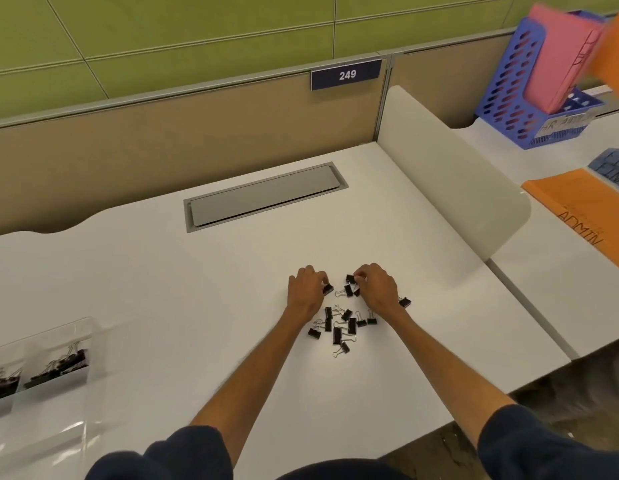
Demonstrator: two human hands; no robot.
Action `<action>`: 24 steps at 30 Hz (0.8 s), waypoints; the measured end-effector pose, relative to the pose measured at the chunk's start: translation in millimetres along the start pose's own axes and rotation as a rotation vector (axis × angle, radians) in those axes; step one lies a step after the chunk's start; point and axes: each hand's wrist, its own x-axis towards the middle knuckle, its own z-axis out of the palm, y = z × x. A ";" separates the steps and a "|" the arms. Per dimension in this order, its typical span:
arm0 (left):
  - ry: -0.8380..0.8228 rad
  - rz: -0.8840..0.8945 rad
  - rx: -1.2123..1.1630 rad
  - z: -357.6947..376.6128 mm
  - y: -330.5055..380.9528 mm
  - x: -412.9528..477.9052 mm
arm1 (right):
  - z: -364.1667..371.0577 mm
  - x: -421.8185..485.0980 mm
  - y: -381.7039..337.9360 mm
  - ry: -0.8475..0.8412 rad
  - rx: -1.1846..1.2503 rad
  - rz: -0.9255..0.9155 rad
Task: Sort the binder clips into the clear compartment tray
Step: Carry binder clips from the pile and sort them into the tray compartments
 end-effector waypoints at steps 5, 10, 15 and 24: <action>0.026 -0.001 -0.002 3.2 2.2 0.6 | -1.0 -1.3 6.8 0.120 0.171 -0.139; 0.007 0.026 0.010 5.0 6.2 -0.3 | -5.8 0.4 2.5 0.193 0.225 -0.266; 0.006 0.051 0.036 5.2 3.1 2.1 | 0.0 -0.4 7.3 0.108 0.143 -0.260; 0.043 0.098 0.060 4.0 -5.3 2.9 | 4.4 -0.9 13.3 0.050 0.094 -0.167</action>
